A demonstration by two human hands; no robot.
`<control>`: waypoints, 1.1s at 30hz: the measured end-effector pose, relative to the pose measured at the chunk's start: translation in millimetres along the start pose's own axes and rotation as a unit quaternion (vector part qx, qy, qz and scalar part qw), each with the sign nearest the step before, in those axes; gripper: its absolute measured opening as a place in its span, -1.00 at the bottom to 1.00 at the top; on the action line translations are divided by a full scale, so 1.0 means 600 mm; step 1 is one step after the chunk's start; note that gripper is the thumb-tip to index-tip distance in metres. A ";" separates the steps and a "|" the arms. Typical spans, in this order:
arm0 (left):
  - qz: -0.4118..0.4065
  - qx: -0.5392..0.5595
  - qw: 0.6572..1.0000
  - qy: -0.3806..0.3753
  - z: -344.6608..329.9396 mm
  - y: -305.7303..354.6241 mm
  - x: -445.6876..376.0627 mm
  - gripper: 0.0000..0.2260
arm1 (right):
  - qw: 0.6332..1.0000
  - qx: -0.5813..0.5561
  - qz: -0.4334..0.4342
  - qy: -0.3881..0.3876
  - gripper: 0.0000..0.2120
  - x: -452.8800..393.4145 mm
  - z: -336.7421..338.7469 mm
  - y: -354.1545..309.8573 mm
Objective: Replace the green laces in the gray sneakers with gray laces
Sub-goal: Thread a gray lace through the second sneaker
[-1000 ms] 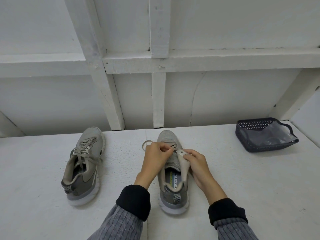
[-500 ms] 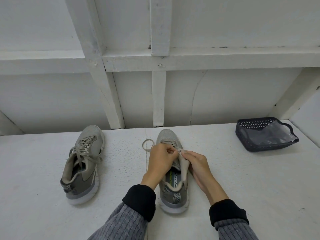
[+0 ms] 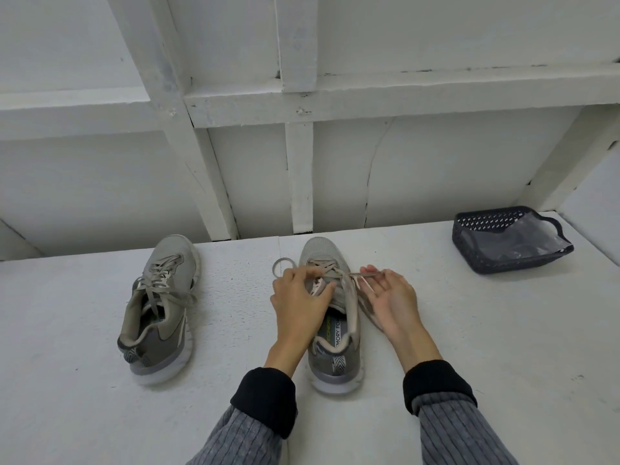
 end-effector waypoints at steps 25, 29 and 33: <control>0.136 0.195 0.971 0.017 -0.023 -0.058 0.006 -0.70 | 0.770 0.566 0.278 -0.103 -0.85 0.007 -0.038 0.007; 0.133 0.195 0.971 0.028 -0.024 -0.063 0.004 -0.70 | 0.888 0.412 0.191 -0.076 -0.84 0.017 -0.031 -0.006; 0.130 0.201 0.970 0.030 -0.026 -0.062 0.006 -0.69 | 0.980 0.142 0.096 -0.103 -0.83 0.037 -0.037 -0.026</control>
Point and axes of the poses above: each hand's wrist, its own x-axis away from the middle knuckle, its own z-axis out of the back of the hand, y = z × x, the point moved 6 cm from there along -x, towards the middle knuckle, and after that the axes turned 6 degrees about y, right-handed, at the moved point
